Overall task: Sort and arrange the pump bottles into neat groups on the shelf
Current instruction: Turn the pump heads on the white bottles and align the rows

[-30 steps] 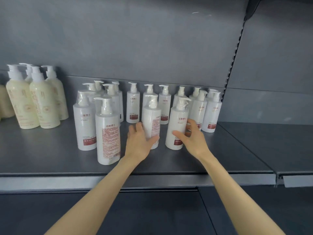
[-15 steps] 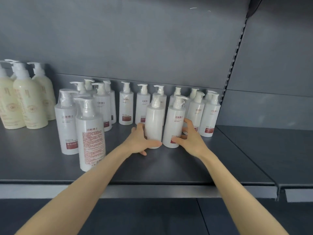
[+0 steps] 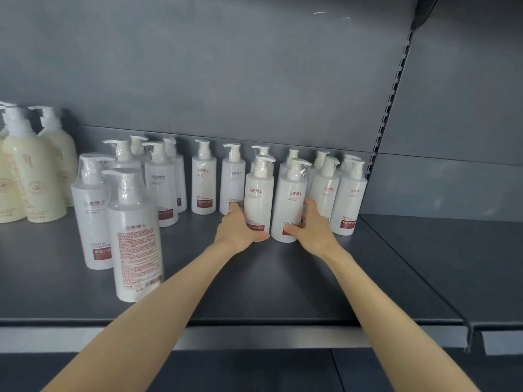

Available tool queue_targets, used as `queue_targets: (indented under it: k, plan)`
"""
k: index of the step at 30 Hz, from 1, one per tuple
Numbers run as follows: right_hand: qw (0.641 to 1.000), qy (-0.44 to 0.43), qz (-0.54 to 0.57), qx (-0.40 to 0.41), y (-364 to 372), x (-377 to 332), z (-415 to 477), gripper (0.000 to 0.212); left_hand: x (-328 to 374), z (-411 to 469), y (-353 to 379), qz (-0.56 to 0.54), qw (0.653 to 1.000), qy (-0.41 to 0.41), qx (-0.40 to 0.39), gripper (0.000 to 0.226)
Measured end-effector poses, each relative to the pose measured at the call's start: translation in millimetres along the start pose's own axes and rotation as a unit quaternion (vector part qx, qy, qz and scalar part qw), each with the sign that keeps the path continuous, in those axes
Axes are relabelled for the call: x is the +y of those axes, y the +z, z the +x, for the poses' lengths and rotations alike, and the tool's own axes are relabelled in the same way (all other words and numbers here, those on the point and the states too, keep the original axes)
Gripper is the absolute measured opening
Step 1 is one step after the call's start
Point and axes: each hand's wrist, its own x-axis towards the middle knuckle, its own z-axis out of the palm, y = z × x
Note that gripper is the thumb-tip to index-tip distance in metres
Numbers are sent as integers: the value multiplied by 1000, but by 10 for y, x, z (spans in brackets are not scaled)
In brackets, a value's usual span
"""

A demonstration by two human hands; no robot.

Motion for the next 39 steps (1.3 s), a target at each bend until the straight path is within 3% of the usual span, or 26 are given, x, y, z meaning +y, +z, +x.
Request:
queue_targets:
  k: [6,11,16,24,39]
  plan:
    - [1000,7,-29,6,38,26,78,65,-58,114,-80,-2,997,7,-74,75]
    - [998,11,-54,11,55,20,158,63,-64,168,-5,-15,1000,14,-23,73]
    - [998,10,-59,26,99,62,214,59,-63,175,90,43,999,11,17,66]
    - [998,49,-24,38,124,212,255,53,-101,211,67,-20,1000,-10,17,64]
    - [997,16,-53,46,144,305,311,48,-104,244,97,20,999,-9,27,62]
